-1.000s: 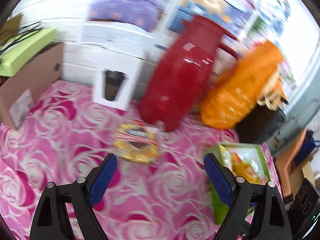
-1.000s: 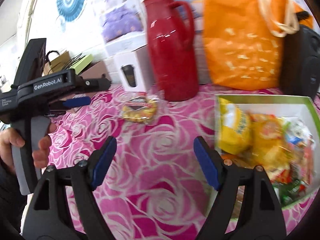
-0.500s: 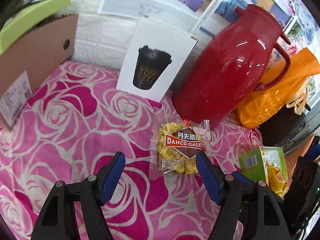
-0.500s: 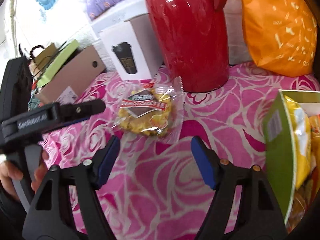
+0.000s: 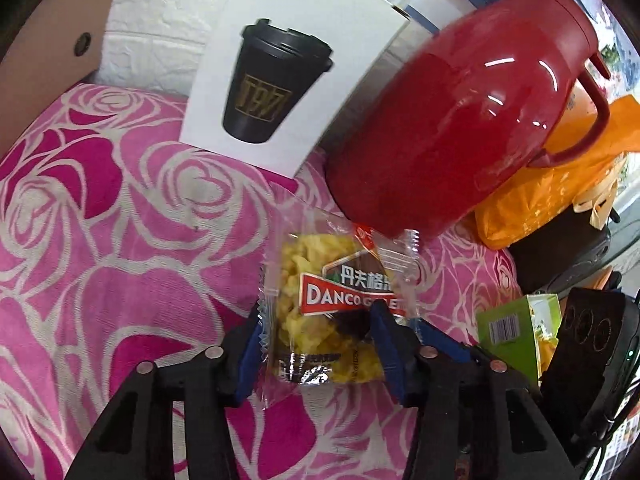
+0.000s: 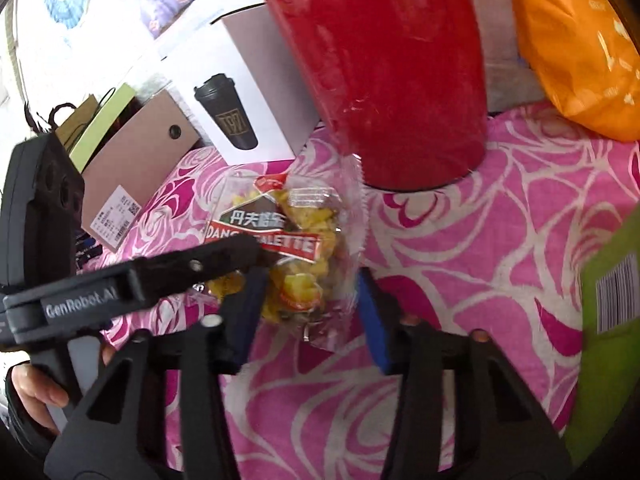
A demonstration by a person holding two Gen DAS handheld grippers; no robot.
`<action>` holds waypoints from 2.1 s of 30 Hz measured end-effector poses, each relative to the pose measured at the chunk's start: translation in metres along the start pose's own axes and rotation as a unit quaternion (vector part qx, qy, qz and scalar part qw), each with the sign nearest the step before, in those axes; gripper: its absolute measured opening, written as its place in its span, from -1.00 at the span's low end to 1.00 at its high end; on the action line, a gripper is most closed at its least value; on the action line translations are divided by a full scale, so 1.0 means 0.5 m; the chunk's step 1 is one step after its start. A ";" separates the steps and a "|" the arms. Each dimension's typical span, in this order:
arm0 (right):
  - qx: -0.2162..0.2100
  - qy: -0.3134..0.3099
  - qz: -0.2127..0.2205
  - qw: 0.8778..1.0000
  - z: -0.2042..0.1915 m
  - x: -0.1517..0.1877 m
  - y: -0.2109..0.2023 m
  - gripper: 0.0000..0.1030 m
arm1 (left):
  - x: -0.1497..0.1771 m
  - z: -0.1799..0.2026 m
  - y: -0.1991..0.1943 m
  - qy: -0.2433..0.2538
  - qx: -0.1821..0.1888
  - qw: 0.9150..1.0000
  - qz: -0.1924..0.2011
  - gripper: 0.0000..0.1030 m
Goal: Organize snacks
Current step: 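Grasp the Danco Galette bag with the left tool, then carry the Danco Galette bag with the left tool into the box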
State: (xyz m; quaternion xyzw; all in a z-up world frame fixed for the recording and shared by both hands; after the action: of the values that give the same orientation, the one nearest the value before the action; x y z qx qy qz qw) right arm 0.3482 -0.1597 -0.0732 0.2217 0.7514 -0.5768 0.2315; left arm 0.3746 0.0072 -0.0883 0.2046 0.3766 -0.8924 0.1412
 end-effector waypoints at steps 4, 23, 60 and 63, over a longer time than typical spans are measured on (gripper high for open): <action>0.011 -0.014 0.002 1.000 -0.007 0.002 -0.011 -0.54 | 0.007 0.011 -0.003 0.004 -0.005 1.000 0.006 -0.18; 0.009 0.032 0.099 0.995 0.010 0.075 -0.274 -0.63 | 0.082 0.197 -0.158 0.077 0.019 0.996 0.039 -0.25; 0.128 0.222 0.182 0.949 0.485 0.230 -0.529 -0.63 | 0.197 0.678 0.163 0.216 0.145 0.962 -0.083 -0.25; 0.130 0.224 0.178 0.949 0.504 0.230 -0.518 -0.63 | 0.200 0.693 0.188 0.229 0.131 0.961 -0.083 -0.25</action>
State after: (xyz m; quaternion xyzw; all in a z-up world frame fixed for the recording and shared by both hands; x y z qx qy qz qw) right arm 0.1247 -0.4576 -0.0017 0.5033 0.6508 -0.5545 0.1251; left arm 0.2353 -0.3192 0.0258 0.3877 0.2947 -0.8719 -0.0513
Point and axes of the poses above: each gripper's, at about its wrist camera, not at the fingertips, and y roughly the way its jaws point, z to its right, x to its underside, the point moved 1 cm from there along y, roughly the way its jaws point, and after that the axes turned 11 degrees about x, right-handed, at the moved point
